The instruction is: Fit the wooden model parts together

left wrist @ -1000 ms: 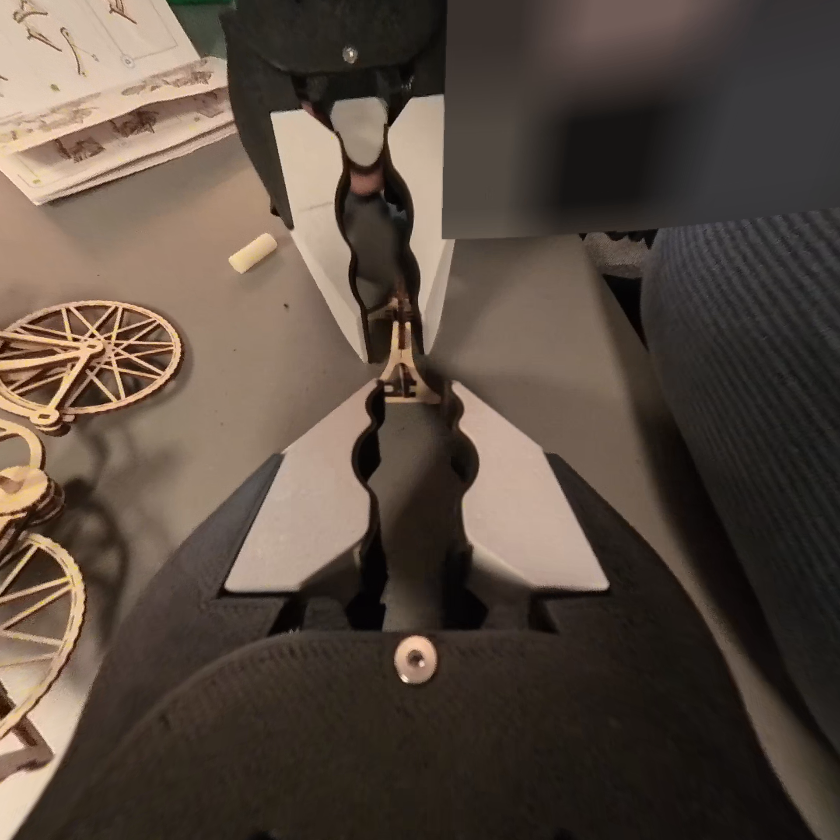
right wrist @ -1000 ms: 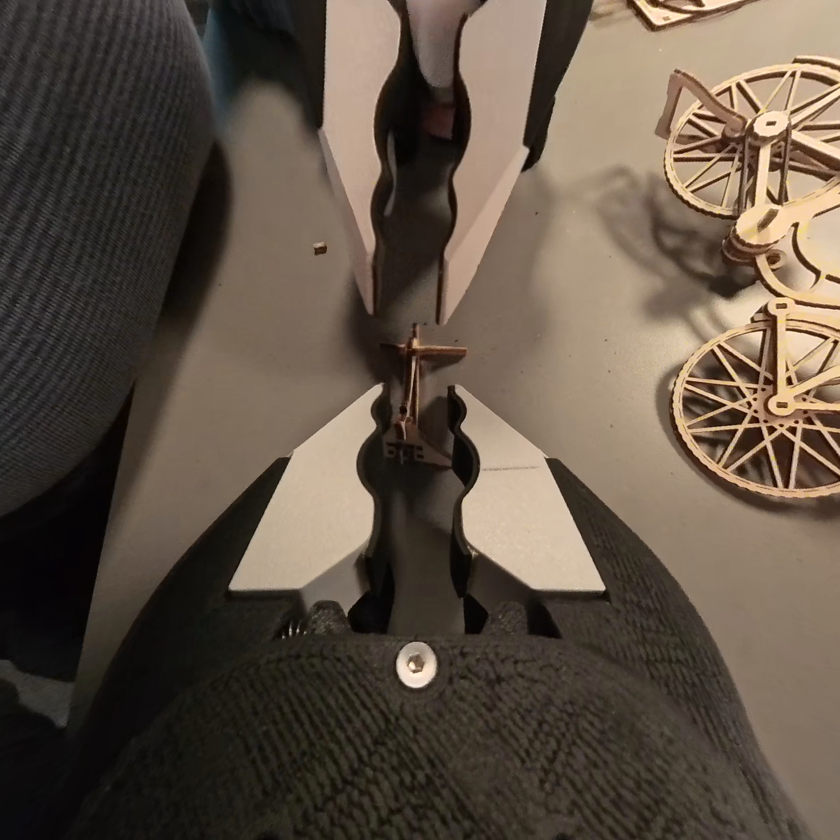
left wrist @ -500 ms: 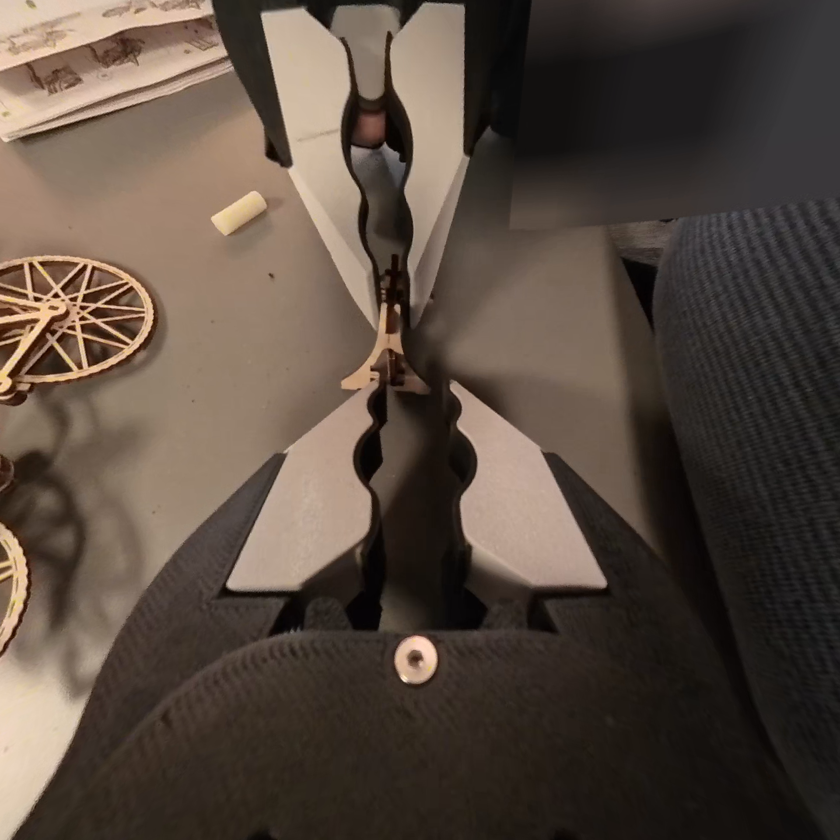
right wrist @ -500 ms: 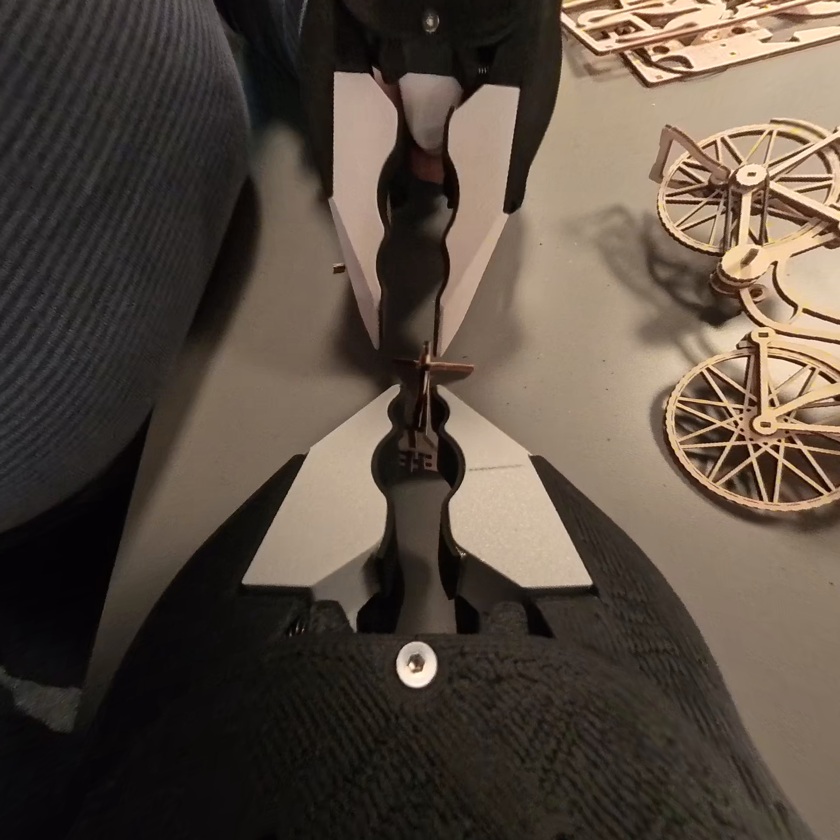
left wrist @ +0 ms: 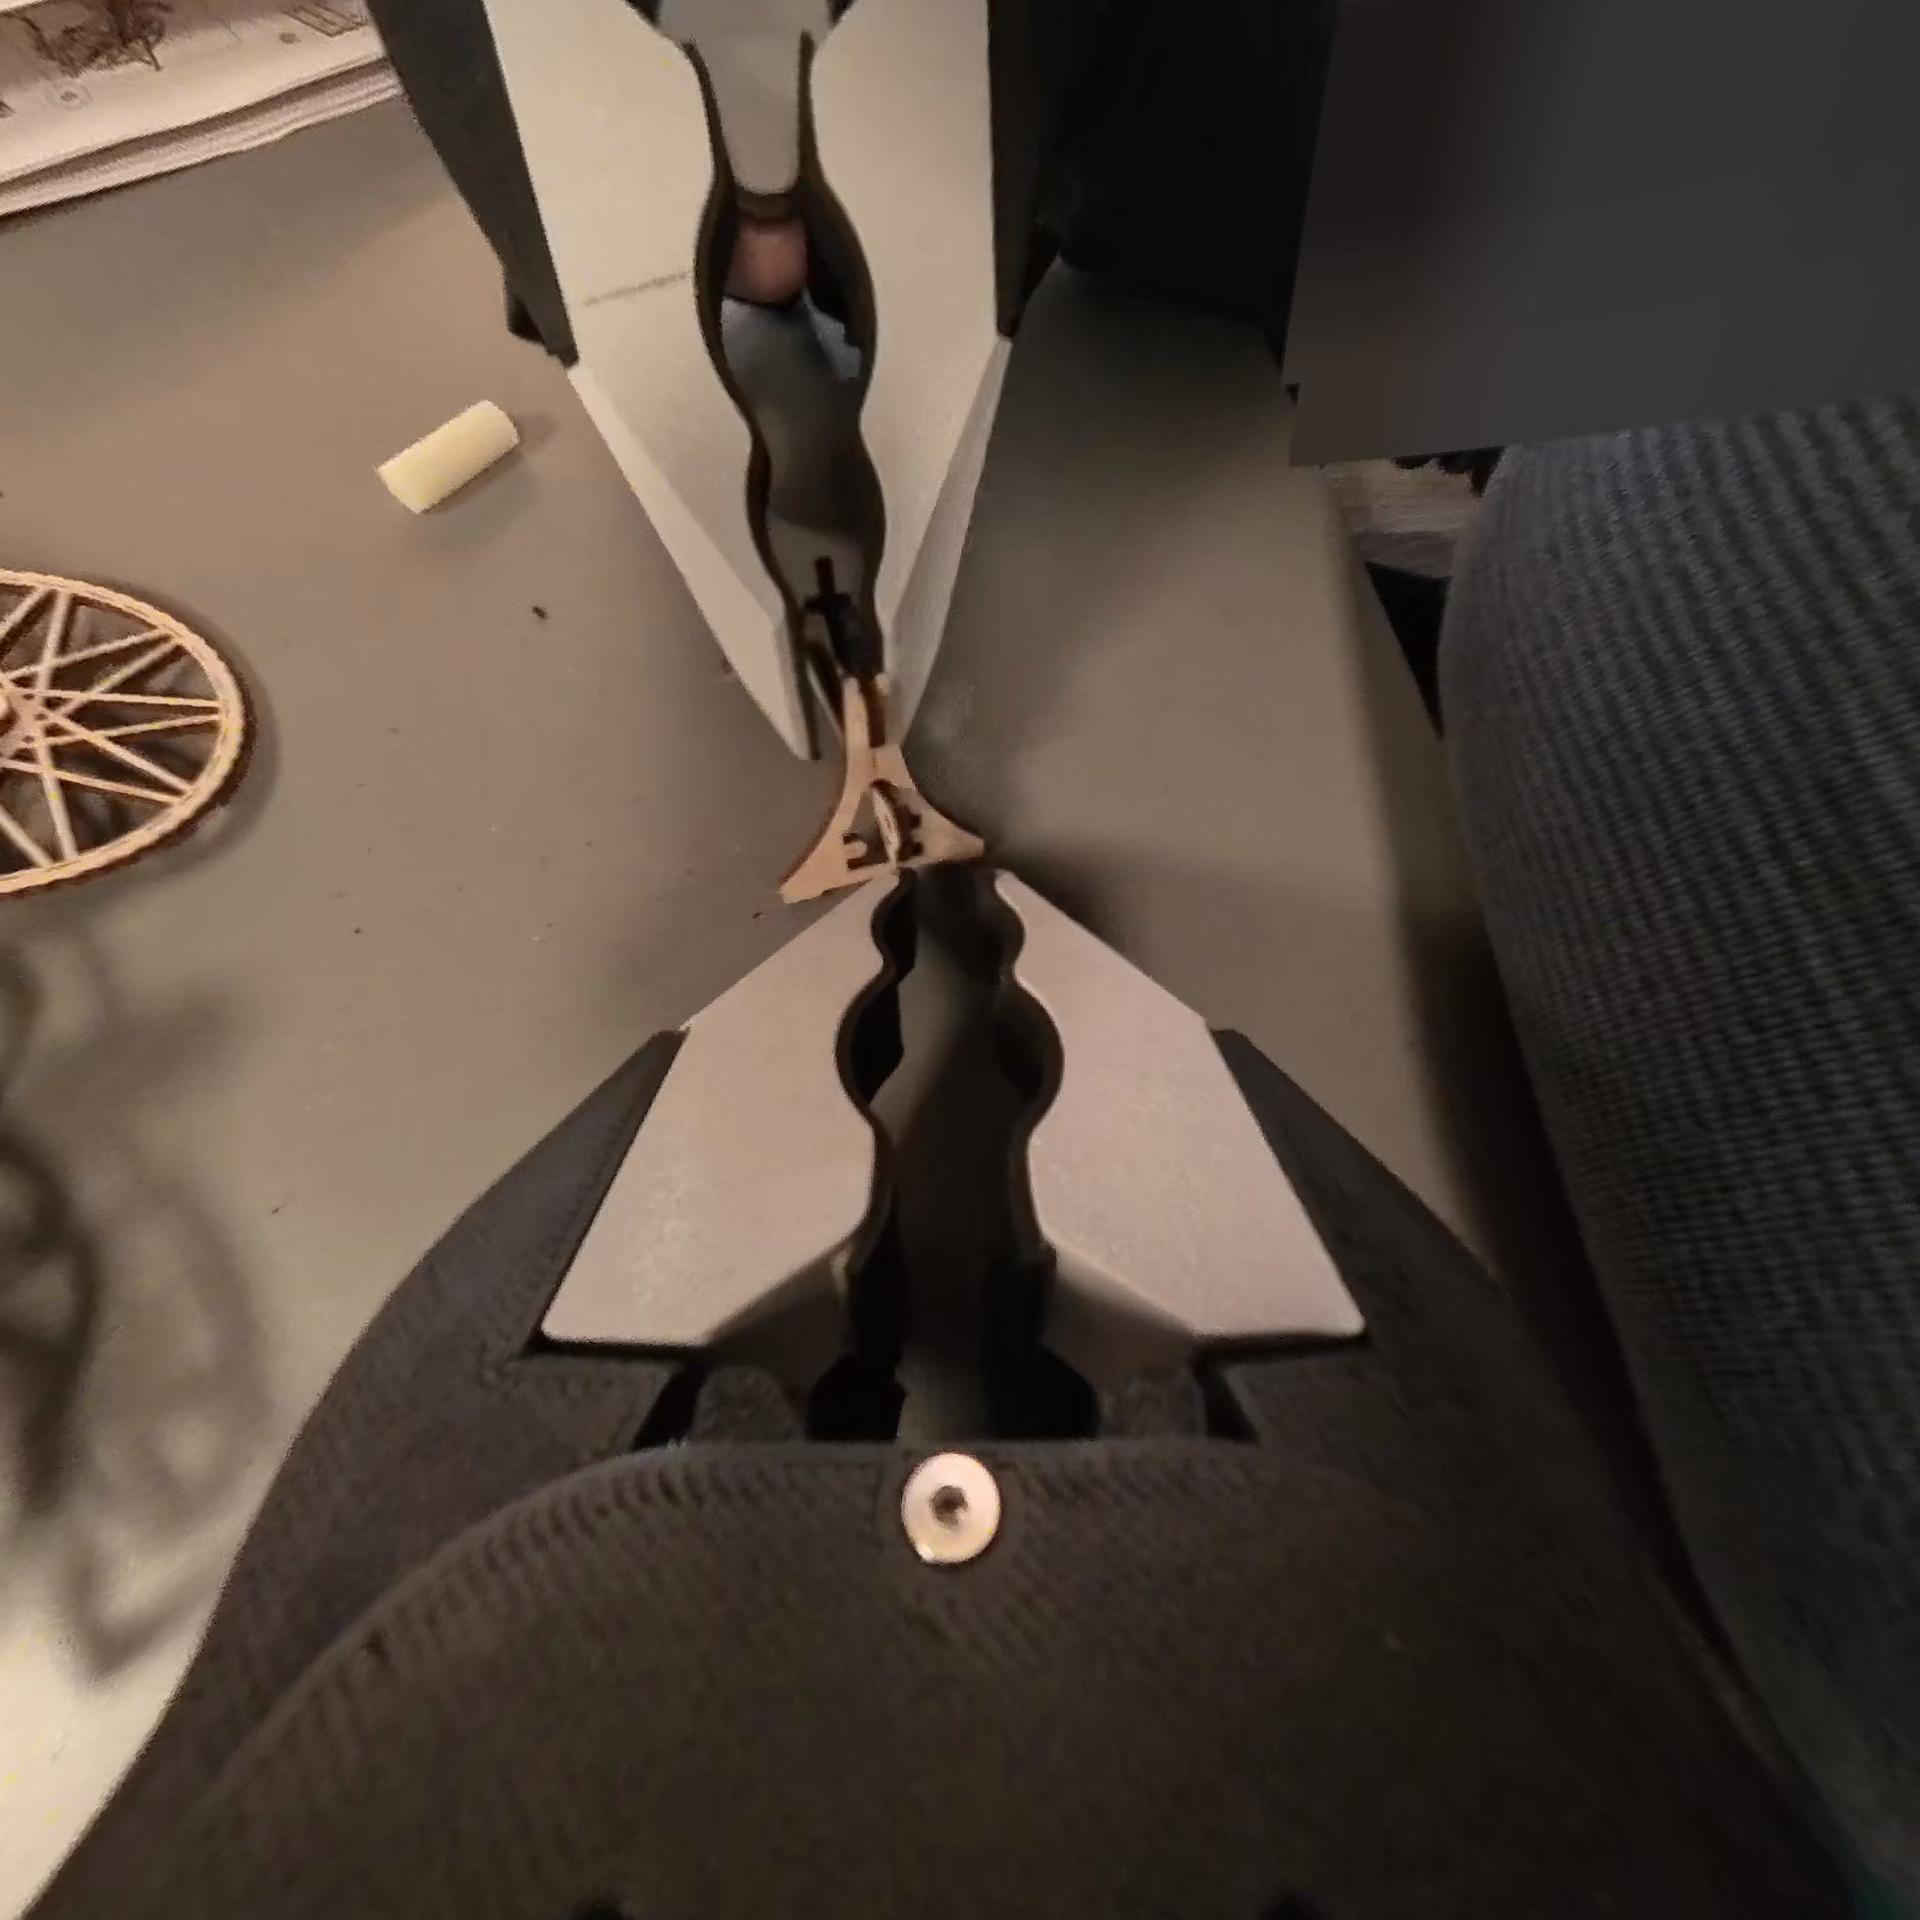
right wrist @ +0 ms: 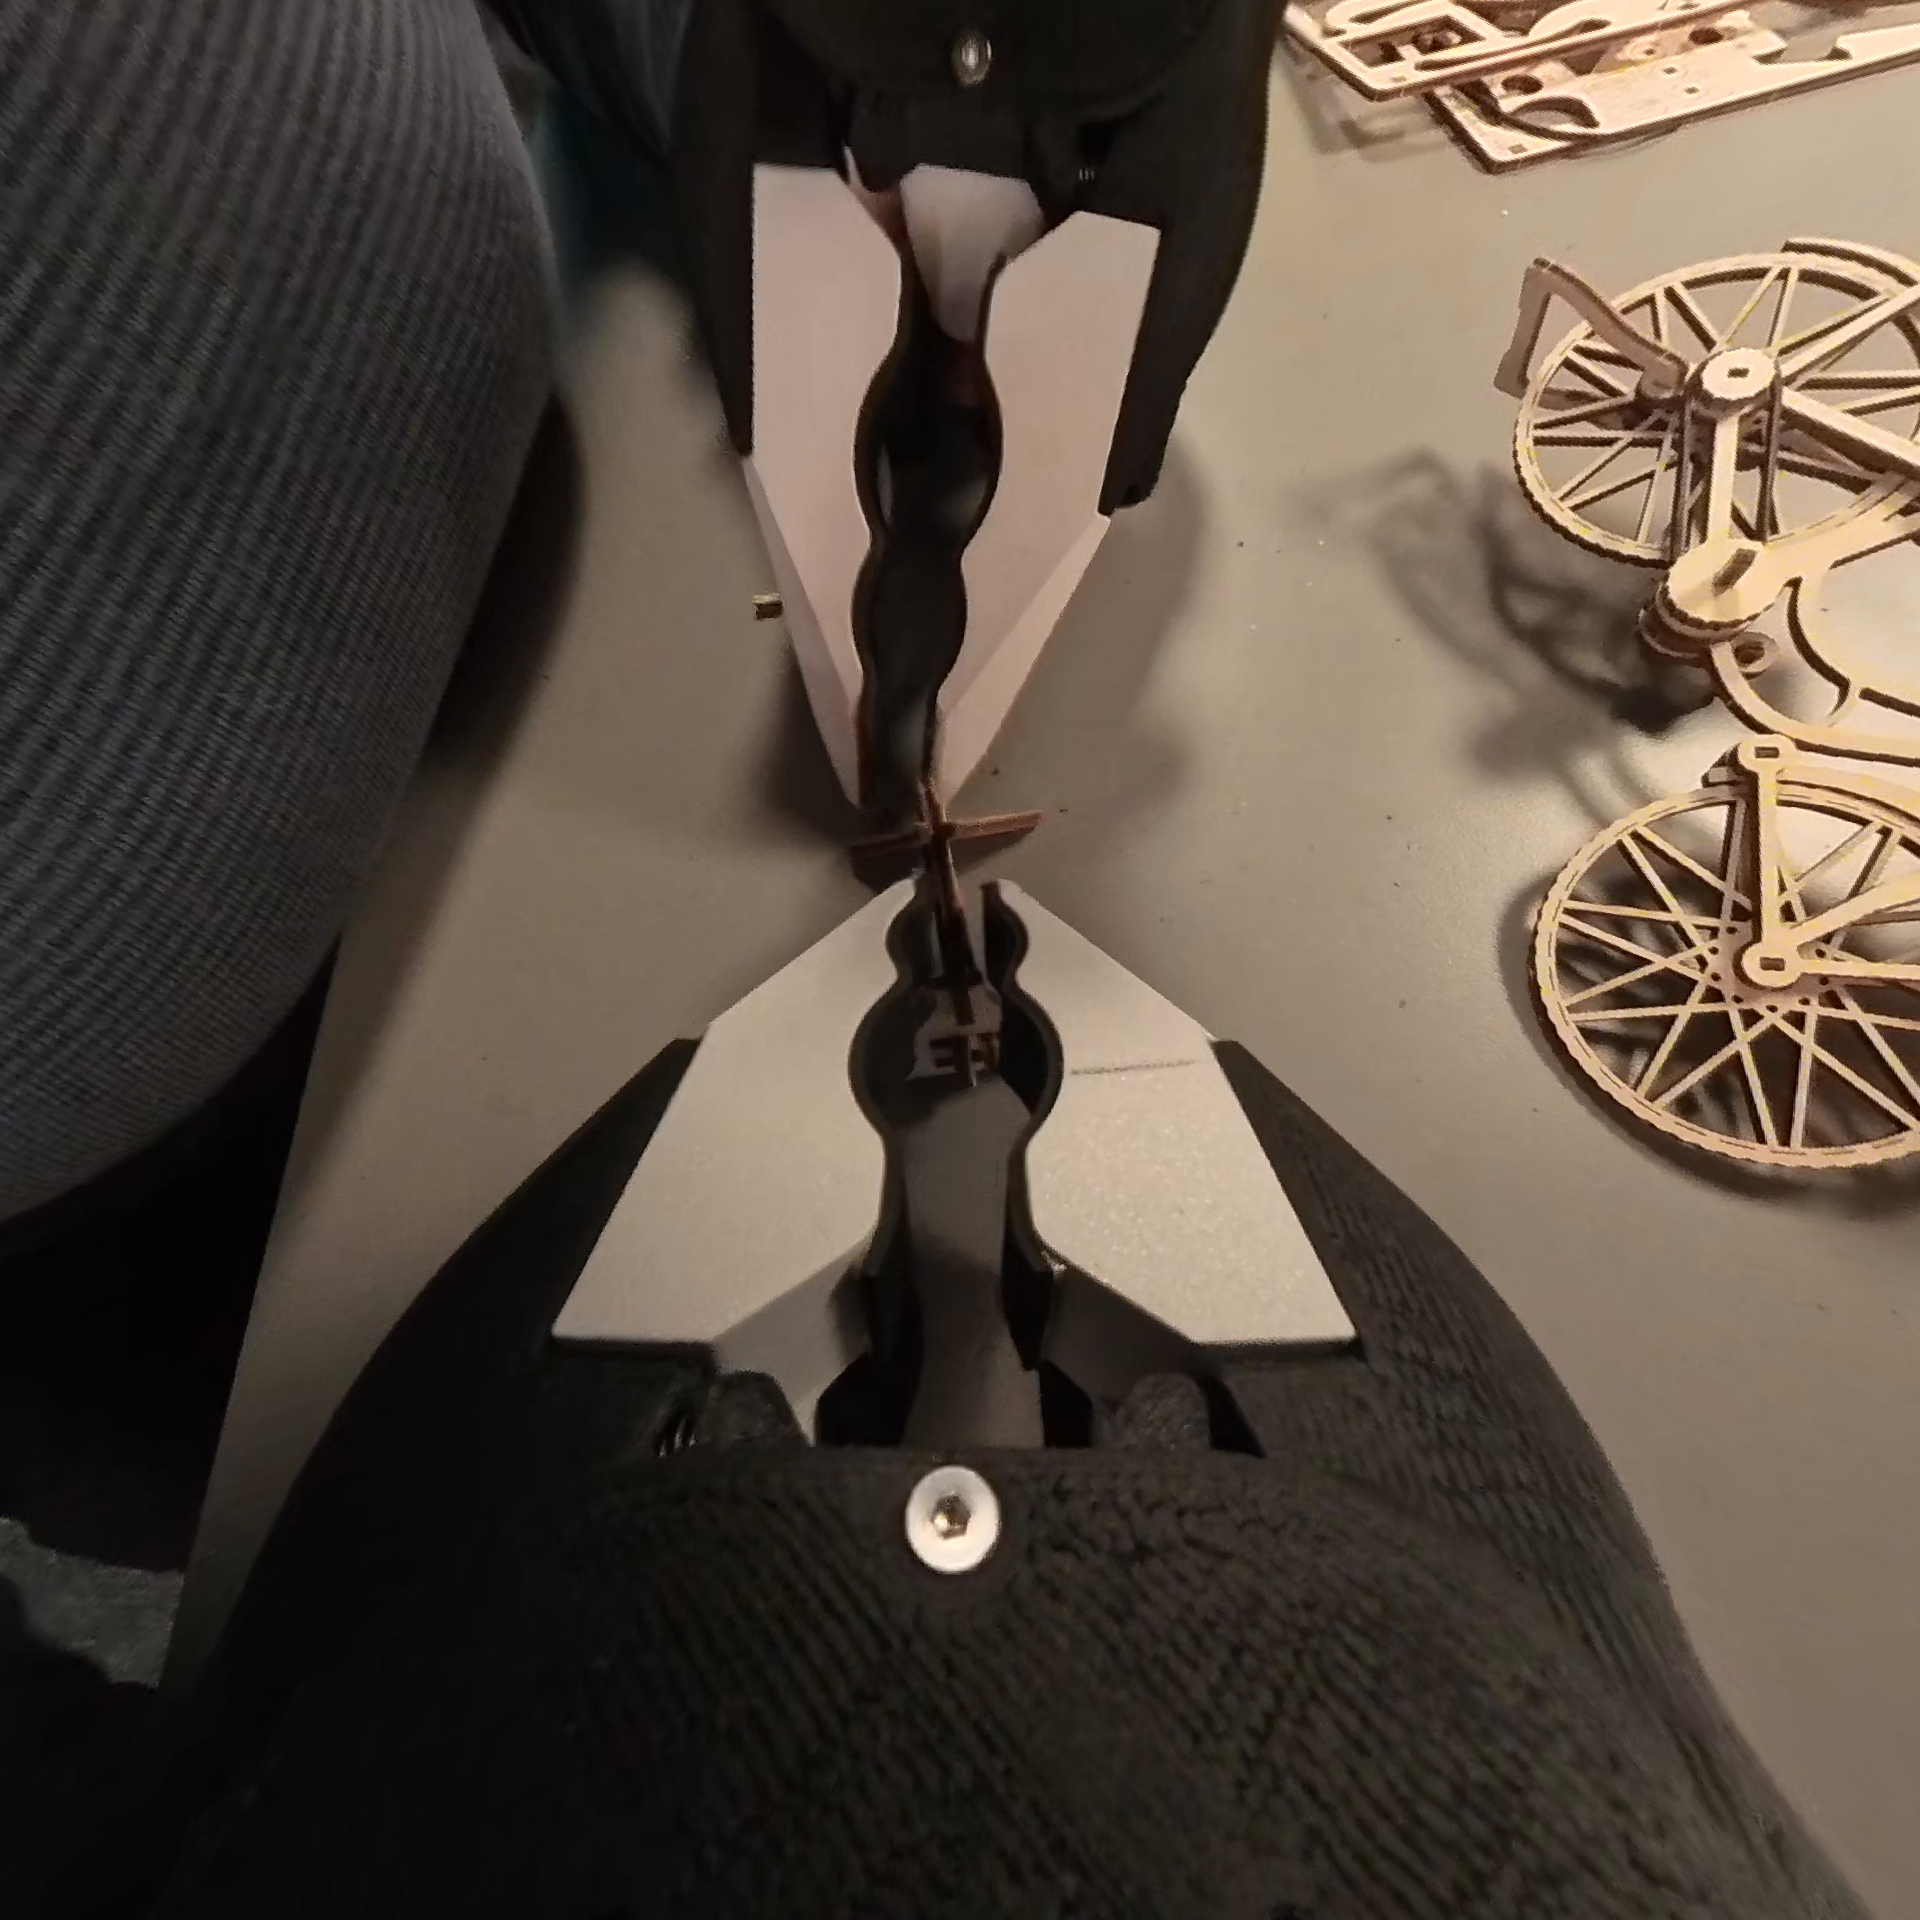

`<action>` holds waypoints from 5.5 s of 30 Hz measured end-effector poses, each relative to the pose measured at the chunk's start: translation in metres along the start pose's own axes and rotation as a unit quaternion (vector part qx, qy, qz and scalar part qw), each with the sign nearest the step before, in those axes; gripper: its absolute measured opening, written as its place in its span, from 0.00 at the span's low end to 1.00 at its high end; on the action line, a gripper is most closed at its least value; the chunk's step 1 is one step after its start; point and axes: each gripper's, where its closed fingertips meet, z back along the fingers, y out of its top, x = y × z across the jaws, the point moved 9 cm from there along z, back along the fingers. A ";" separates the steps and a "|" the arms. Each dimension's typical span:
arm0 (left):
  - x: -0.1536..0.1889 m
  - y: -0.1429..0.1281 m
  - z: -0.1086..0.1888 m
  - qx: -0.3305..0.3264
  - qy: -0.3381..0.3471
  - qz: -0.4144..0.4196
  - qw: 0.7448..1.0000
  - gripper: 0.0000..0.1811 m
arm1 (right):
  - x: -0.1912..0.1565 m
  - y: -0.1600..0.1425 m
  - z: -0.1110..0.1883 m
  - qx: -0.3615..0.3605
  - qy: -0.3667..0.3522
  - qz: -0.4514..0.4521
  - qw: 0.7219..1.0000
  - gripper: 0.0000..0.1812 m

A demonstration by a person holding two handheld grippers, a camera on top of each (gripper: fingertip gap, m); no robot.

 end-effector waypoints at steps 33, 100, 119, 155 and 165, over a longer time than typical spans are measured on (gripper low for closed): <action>0.014 -0.005 0.004 0.010 0.095 -0.175 0.980 0.05 | -0.087 0.018 -0.027 0.053 -0.418 -0.194 0.886 0.09; 0.006 0.009 -0.002 0.041 0.123 -0.018 0.991 0.02 | -0.065 0.006 -0.028 0.052 -0.372 -0.330 0.866 0.00; 0.008 0.011 -0.005 0.008 0.159 -0.065 0.985 0.01 | -0.065 0.005 -0.027 0.056 -0.367 -0.332 0.867 0.00; 0.010 0.003 -0.002 -0.027 0.141 -0.118 0.983 0.10 | -0.066 0.002 -0.024 0.056 -0.330 -0.315 0.888 0.00; 0.005 0.000 0.005 0.003 0.028 -0.105 0.994 0.15 | -0.069 -0.004 -0.016 0.044 -0.269 -0.273 0.922 0.00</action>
